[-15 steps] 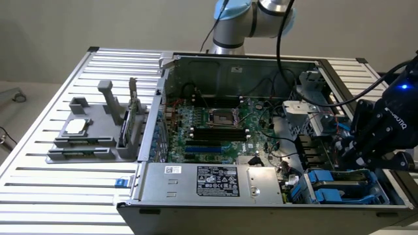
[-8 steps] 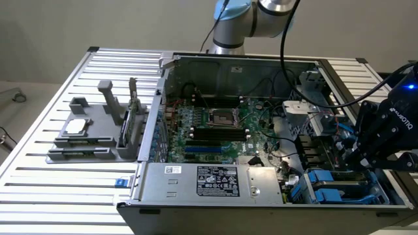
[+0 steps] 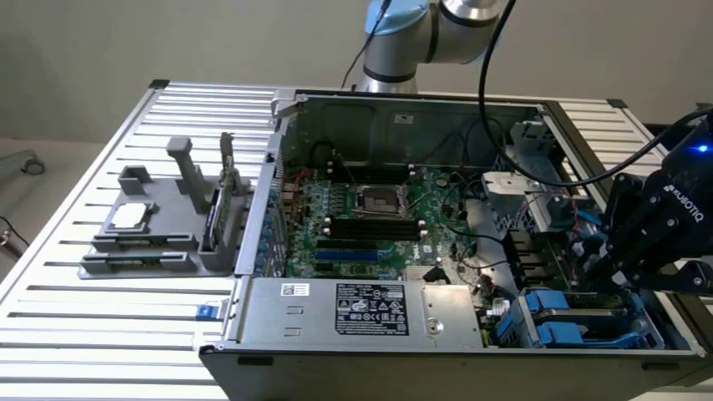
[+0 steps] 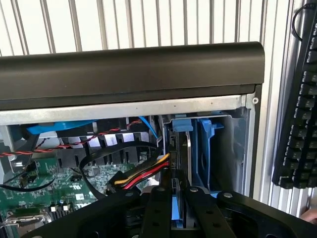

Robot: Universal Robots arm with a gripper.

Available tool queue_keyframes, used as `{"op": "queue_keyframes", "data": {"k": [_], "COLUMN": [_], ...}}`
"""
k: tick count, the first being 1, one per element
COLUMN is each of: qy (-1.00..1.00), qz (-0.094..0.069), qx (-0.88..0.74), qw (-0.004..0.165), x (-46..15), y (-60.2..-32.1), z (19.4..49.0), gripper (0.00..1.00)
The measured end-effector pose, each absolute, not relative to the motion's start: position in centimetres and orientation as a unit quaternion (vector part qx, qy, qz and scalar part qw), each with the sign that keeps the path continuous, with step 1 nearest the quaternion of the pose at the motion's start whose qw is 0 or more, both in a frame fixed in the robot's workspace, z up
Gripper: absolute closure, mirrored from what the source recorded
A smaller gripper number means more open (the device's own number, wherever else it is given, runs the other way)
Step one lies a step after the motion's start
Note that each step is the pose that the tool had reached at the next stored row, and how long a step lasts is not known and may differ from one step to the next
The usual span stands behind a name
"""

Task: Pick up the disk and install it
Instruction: 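Insert the first disk wire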

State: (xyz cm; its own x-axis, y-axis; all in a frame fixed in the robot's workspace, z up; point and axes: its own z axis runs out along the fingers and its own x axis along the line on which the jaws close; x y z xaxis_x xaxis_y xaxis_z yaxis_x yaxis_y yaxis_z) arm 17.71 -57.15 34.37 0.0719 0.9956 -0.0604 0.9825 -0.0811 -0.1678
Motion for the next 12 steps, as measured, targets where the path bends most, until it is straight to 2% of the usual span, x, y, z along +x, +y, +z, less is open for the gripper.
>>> {"op": "queue_keyframes", "data": {"k": [12], "qy": [-0.682], "qz": [0.085], "qx": [-0.725], "qw": [0.045], "x": [18.07], "y": [-57.22], "z": [34.33], "gripper": [0.84]}}
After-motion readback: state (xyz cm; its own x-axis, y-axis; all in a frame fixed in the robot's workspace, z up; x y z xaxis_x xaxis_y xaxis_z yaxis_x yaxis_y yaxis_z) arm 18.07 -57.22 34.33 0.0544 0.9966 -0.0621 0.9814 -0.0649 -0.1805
